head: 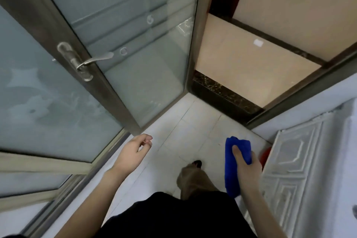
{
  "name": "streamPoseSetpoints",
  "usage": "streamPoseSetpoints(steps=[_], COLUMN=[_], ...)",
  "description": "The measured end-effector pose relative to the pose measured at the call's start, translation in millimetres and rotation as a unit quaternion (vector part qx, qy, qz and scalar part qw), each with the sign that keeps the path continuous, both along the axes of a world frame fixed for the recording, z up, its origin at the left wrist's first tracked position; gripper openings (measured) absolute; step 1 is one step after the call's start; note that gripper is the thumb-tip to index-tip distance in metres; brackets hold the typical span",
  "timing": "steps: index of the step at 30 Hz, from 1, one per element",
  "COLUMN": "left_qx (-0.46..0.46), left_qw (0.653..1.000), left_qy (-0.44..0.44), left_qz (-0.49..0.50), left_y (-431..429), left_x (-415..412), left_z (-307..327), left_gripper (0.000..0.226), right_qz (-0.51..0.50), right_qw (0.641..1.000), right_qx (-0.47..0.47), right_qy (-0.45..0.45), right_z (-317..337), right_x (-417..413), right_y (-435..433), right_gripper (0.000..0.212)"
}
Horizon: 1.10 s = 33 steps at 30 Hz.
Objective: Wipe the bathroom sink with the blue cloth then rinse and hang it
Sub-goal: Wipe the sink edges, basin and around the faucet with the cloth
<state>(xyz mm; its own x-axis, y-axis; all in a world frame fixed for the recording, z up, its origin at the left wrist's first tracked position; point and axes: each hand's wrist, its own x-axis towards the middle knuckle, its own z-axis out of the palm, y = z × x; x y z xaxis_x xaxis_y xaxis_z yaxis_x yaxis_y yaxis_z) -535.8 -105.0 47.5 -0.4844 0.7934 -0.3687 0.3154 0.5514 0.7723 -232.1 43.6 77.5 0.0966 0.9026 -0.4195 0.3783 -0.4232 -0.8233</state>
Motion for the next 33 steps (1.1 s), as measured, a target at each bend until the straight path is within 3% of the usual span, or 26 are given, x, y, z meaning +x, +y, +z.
streamPoseSetpoints(steps=[9, 18, 21, 26, 33], left_qx=[-0.086, -0.004, -0.014, -0.112, -0.142], left_qw=[0.996, 0.989, 0.977, 0.940, 0.835], left_qy=[-0.002, 0.071, 0.080, 0.056, 0.009], left_qz=[0.007, -0.133, -0.196, -0.316, -0.531], left_y=[137.7, 381.7, 444.8, 535.1, 716.4], left_x=[-30.3, -69.9, -70.2, -75.7, -42.7], left_z=[-22.2, 32.7, 22.0, -26.9, -31.9], left_gripper=[0.016, 0.021, 0.021, 0.025, 0.015], right_qz=[0.008, -0.022, -0.081, -0.253, -0.514], right_qw=[0.998, 0.997, 0.995, 0.967, 0.856], right_qx=[-0.050, 0.006, 0.018, -0.026, -0.031], right_qy=[0.036, 0.070, 0.049, 0.019, -0.033], right_z=[-23.8, 1.2, -9.4, -44.0, -44.4], right_x=[-67.5, -85.8, -72.4, -45.0, -33.3], right_y=[167.1, 323.6, 348.9, 360.1, 362.4], right_gripper=[0.026, 0.020, 0.019, 0.028, 0.023])
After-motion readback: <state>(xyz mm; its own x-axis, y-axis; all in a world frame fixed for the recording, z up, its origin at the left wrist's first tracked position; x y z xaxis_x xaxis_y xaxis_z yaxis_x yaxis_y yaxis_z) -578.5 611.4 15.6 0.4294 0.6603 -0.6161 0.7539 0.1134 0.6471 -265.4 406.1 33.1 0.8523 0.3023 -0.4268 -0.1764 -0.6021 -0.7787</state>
